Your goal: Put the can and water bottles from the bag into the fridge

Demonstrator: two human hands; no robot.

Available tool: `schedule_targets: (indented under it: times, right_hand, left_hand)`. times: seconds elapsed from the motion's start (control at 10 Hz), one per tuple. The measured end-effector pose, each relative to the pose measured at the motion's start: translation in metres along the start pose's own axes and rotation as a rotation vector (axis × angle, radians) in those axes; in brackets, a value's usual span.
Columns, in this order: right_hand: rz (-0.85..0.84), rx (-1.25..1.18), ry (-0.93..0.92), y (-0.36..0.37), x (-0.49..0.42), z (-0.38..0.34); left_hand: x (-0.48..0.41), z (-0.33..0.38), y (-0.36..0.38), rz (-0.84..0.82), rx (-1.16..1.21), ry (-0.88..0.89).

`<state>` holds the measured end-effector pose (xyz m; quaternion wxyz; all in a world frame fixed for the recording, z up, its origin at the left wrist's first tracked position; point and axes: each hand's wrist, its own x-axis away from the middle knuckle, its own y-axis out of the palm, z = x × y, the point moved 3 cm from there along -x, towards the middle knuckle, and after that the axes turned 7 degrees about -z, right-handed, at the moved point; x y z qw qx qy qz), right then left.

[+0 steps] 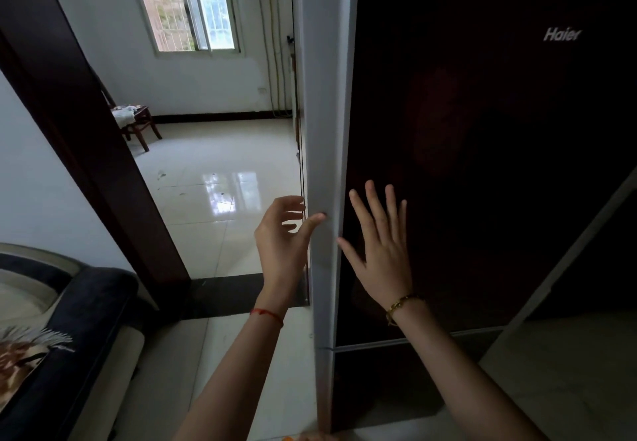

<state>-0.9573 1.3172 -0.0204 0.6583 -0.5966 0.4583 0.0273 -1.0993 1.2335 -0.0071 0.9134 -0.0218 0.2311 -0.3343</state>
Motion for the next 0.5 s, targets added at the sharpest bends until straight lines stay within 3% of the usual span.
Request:
schedule_targets:
  times: [0.2,0.5]
  right_hand:
    - [-0.078,-0.171,0.025,-0.022,0.007,-0.01]
    - [-0.012,-0.469,0.224,-0.058,0.033,-0.015]
  left_hand:
    - [0.012,0.009,-0.009,-0.054,-0.098,0.099]
    - [0.053,0.023,-0.046,-0.149,-0.167,0.214]
